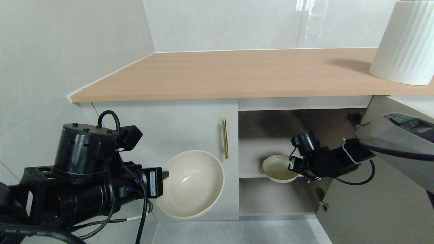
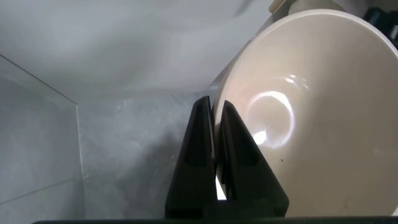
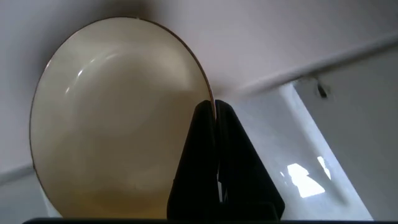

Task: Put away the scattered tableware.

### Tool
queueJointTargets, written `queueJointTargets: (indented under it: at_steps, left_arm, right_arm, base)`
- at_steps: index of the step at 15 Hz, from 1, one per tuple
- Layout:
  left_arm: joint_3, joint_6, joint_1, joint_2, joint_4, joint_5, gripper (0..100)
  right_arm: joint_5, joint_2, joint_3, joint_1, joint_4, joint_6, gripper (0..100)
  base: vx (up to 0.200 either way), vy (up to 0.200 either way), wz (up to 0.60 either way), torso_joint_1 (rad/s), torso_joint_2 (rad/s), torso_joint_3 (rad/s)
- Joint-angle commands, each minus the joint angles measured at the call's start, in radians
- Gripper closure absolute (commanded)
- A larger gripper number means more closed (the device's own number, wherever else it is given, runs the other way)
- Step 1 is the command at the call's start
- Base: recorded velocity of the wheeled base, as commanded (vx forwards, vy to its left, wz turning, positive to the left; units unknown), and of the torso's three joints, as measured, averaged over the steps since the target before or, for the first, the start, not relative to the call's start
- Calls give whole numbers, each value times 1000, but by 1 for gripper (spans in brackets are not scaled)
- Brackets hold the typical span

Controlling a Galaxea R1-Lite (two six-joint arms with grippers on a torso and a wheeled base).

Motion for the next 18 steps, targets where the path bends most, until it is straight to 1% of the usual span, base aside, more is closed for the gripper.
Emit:
queueJointTargets:
  at_steps: [1, 3, 7, 14, 16, 18]
  left_arm:
    - [0, -1, 0, -1, 0, 1, 100]
    - [0, -1, 0, 2, 0, 1, 100]
    - [0, -1, 0, 21, 0, 1, 100]
    - [0, -2, 0, 21, 0, 1, 100]
    - [0, -2, 0, 21, 0, 1, 100]
    - [0, -2, 0, 22, 0, 1, 100]
  right_arm:
    - [-19, 76, -84, -14, 18, -3, 100]
    - [-57, 105, -156, -19, 44, -3, 100]
    - [-108, 153, -222, -29, 44, 3, 100]
    - [-114, 156, -245, -36, 38, 18, 100]
    - [-143, 176, -280, -37, 38, 21, 100]
    - [-149, 182, -286, -39, 38, 21, 100]
  base:
    - [0, 0, 0, 0, 0, 0]
    - [0, 0, 0, 0, 0, 0]
    - [0, 0, 0, 0, 0, 0]
    - [0, 0, 0, 0, 0, 0]
    - [0, 0, 0, 0, 0, 0]
    - [0, 0, 0, 0, 0, 0]
